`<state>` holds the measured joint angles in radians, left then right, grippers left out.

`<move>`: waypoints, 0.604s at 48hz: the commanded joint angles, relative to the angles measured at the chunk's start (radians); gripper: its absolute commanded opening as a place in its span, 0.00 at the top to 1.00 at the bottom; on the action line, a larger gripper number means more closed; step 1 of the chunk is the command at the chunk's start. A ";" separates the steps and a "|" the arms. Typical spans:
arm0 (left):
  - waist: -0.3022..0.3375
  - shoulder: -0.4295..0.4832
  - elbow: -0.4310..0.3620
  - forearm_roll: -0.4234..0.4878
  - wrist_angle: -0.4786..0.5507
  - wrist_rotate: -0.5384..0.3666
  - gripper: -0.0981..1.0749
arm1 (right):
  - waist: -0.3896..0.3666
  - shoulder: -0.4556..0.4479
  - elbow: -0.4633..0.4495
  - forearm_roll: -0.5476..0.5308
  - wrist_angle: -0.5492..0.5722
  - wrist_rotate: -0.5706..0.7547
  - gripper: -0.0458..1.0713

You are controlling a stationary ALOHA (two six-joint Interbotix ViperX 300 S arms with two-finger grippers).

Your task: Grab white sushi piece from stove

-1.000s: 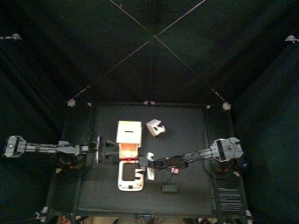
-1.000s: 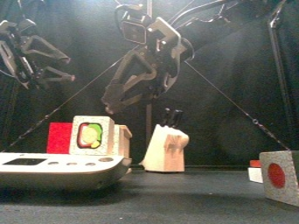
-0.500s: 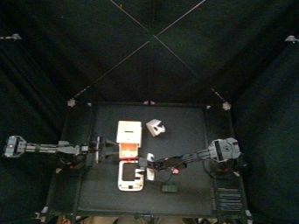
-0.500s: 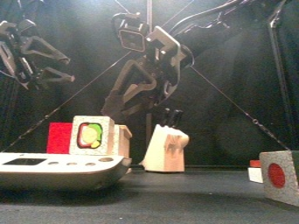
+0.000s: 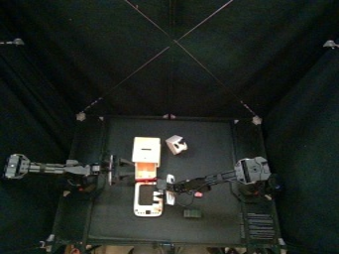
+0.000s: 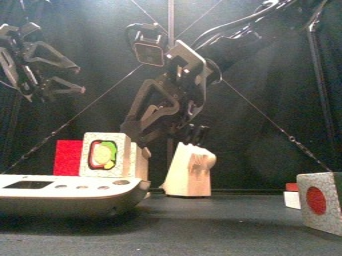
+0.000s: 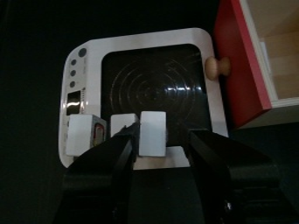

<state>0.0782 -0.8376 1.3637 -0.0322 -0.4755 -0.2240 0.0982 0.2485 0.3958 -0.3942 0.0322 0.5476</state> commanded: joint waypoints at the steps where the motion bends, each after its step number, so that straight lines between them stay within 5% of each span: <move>1: 0.002 0.003 -0.011 0.000 -0.009 0.000 0.16 | -0.003 -0.018 -0.020 0.002 -0.003 0.000 0.26; 29: 0.002 0.003 -0.009 0.000 -0.009 0.000 0.16 | -0.011 0.003 -0.023 0.021 -0.002 0.000 0.26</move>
<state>0.0782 -0.8376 1.3652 -0.0322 -0.4755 -0.2240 0.0920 0.2669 0.3896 -0.3743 0.0322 0.5492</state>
